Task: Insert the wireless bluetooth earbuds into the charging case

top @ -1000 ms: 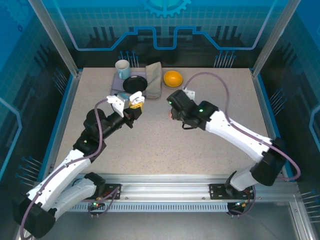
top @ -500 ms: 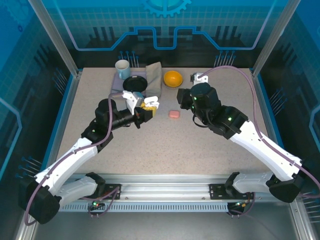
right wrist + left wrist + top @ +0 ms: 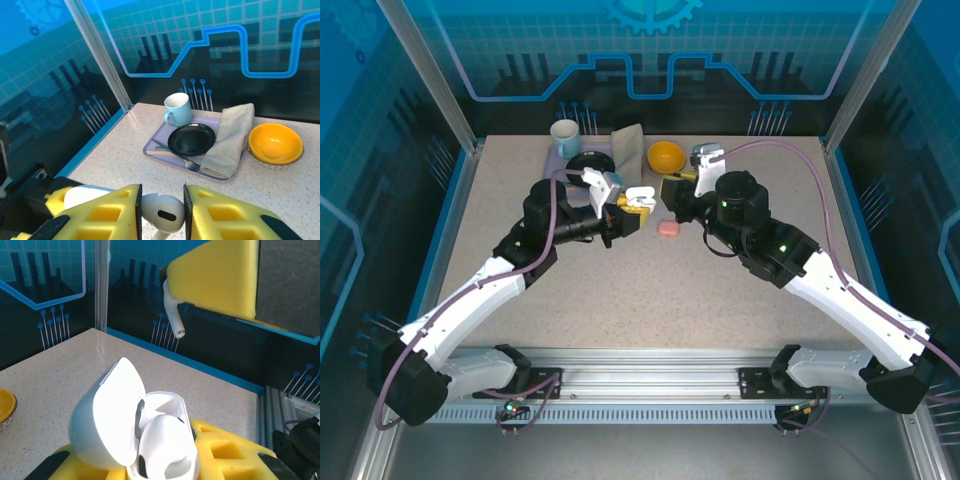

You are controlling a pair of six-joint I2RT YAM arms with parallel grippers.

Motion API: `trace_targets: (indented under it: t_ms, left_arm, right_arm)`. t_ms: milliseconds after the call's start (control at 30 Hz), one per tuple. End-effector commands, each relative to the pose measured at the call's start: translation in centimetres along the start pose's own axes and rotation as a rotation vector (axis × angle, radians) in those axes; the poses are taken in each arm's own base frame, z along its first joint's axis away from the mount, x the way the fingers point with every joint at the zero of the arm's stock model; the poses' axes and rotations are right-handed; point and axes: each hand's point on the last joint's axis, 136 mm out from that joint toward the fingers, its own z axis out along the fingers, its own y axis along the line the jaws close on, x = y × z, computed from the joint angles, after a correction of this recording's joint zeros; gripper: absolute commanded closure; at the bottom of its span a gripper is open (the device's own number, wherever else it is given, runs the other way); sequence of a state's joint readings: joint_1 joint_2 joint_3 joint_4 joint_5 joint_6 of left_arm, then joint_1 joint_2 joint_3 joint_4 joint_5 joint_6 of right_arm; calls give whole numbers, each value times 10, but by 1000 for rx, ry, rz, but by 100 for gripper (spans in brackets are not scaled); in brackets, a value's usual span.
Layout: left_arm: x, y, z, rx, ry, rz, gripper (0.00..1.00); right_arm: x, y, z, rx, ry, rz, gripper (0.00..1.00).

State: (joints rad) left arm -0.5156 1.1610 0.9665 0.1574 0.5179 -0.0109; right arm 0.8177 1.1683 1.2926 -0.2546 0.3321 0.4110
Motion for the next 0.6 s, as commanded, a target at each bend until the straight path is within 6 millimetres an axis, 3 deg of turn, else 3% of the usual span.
trace_targets:
  t_ms: [0, 567]
  left_arm:
    - [-22, -15, 0, 62, -33, 61, 100]
    - [-34, -35, 2, 136, -73, 231, 100]
  right_arm:
    - [-22, 20, -13, -100, -81, -62, 73]
    - [-25, 35, -26, -186, -102, -103, 73]
